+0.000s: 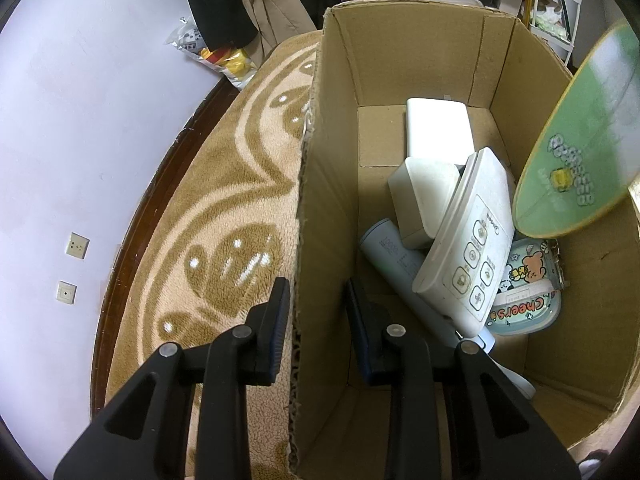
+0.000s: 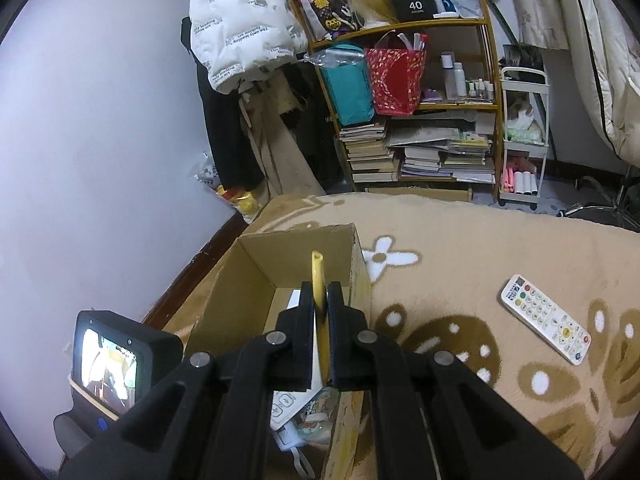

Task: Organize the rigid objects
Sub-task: 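Lift the yellow board into the box and open the right tool, then move the right tool to the white TV remote and grasp it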

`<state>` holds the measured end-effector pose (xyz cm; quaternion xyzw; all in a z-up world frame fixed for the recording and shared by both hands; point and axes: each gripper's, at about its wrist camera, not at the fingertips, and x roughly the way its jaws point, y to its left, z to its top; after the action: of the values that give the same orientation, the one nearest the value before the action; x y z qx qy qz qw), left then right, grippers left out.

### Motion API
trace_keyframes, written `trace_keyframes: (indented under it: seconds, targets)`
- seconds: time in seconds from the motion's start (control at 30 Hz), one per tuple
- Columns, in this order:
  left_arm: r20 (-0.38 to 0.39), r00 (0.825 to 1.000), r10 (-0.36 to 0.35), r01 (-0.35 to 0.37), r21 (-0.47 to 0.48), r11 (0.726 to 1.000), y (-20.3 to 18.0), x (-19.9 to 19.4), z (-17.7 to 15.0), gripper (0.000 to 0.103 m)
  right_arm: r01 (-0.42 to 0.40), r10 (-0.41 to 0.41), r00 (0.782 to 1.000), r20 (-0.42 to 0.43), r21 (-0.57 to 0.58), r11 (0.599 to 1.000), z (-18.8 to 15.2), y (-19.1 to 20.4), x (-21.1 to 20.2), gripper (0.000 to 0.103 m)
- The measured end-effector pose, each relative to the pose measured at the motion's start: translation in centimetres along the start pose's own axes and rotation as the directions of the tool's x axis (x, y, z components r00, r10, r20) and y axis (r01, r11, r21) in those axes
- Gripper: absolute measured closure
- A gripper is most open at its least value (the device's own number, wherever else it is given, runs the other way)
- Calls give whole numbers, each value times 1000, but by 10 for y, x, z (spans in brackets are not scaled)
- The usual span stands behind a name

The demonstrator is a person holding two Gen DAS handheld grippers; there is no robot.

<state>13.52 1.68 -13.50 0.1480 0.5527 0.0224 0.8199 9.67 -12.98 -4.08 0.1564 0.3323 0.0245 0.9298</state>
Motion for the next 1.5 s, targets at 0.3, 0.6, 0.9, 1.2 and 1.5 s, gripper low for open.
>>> trace_keyframes:
  seconds: [0.3, 0.6, 0.9, 1.2, 1.5]
  targets:
    - [0, 1000, 0, 0, 2, 1000, -1, 2, -1, 75, 2, -2, 1000, 17, 10, 1000, 4, -3, -5, 95]
    - [-1, 1000, 0, 0, 2, 1000, -1, 2, 0, 75, 90, -93, 995, 44, 74, 993, 8, -33, -11, 49]
    - [0, 1000, 2, -2, 6, 1000, 0, 2, -1, 75, 162, -162, 987, -17, 127, 978, 11, -88, 0, 9]
    - [1, 1000, 7, -7, 10, 1000, -2, 2, -1, 75, 276, -269, 960, -80, 98, 956, 15, -136, 16, 0]
    - [1, 1000, 14, -14, 17, 1000, -3, 1, -3, 74, 329, -318, 935, -159, 47, 943, -3, -186, 34, 0]
